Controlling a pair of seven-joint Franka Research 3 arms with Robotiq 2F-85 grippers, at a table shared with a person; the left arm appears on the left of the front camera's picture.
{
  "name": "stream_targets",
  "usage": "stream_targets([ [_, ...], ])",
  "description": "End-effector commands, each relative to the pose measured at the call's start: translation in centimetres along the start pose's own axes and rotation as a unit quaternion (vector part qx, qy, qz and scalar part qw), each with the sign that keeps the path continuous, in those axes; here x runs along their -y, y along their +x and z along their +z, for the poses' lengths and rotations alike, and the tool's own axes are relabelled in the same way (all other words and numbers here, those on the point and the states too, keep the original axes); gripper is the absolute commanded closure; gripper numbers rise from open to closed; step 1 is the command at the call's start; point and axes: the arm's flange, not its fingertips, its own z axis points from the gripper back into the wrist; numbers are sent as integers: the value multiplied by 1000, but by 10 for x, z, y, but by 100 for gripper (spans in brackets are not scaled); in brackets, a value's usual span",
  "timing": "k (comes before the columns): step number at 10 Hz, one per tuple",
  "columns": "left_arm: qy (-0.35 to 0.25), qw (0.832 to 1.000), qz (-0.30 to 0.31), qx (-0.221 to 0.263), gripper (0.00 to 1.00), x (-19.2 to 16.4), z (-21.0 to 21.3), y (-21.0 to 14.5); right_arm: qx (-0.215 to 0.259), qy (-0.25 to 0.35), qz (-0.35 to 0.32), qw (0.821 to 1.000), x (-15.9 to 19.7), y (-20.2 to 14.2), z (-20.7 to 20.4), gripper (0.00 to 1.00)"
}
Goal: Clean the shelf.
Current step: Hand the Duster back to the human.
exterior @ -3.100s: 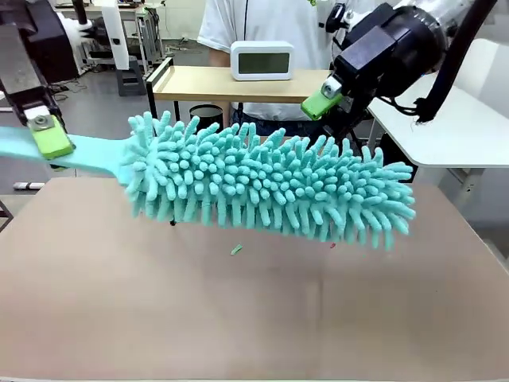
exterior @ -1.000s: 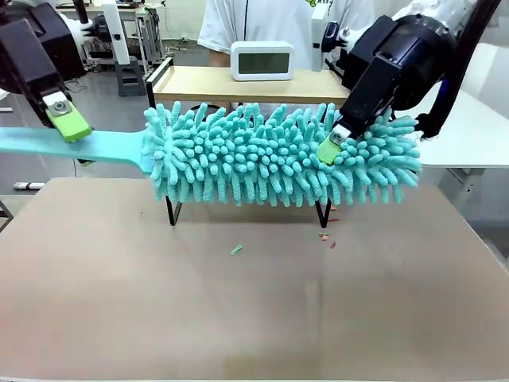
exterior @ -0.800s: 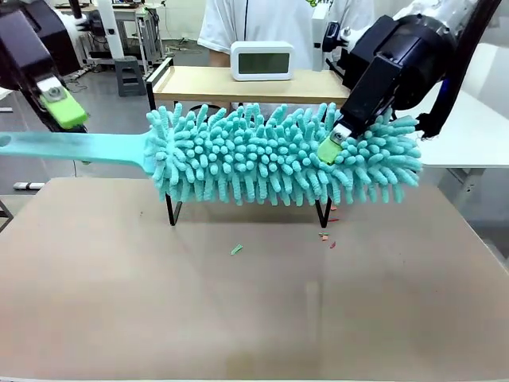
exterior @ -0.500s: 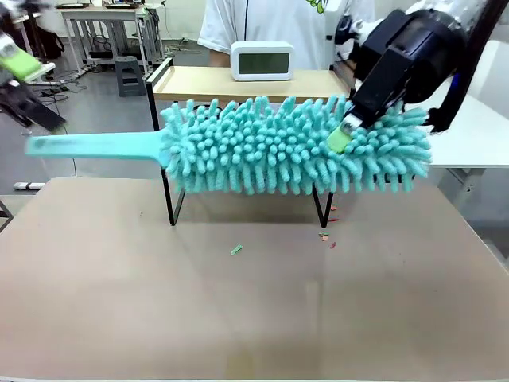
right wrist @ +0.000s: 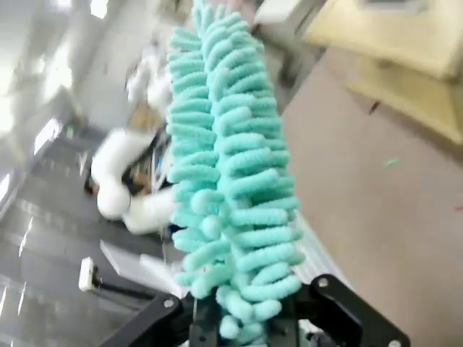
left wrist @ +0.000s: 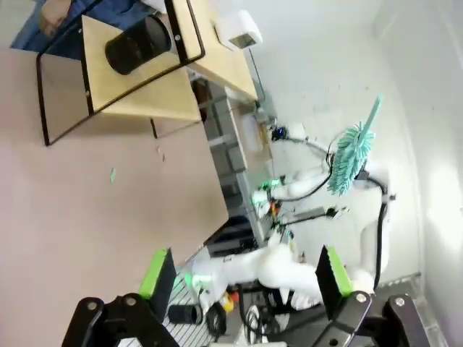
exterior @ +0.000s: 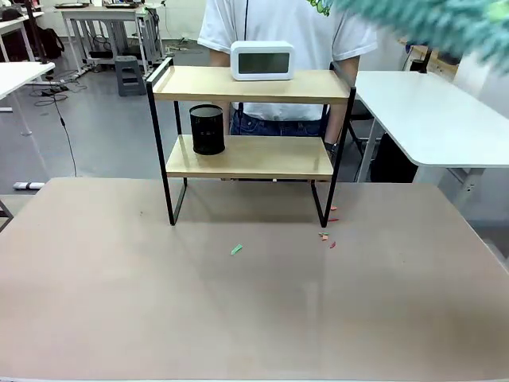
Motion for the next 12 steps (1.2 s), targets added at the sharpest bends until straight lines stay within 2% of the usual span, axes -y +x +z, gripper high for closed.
stream_targets([
  [1, -37, 999, -15, 0, 0, 4, -33, -8, 265, -76, -71, 959, 37, -33, 53, 100],
  [2, -34, 999, -4, -18, 0, 1, -40, -7, 297, -102, -136, 940, 64, -51, 68, 100],
  [3, -13, 1000, 4, 6, 0, -3, -11, -4, 293, -137, -220, 920, 99, -65, 68, 100],
  [4, -13, 1000, 4, 6, 0, -3, -11, -4, 272, -148, -273, 911, 132, -71, 60, 100],
  [5, -13, 1000, 4, 6, 0, -3, -11, -4, 279, -181, -319, 888, 163, -74, 55, 100],
  [7, -13, 1000, 4, 6, 0, -3, -11, -4, 277, -192, -361, 869, 217, -70, 39, 100],
  [8, -13, 1000, 4, 6, 0, -3, -11, -4, 267, -204, -363, 869, 225, -67, 32, 100],
  [9, -13, 1000, 4, 6, 0, -3, -11, -4, 260, -214, -341, 878, 214, -93, 46, 100],
  [12, -13, 1000, 4, 6, 0, -3, -11, -4, 260, -214, -341, 878, 214, -93, 46, 100],
])
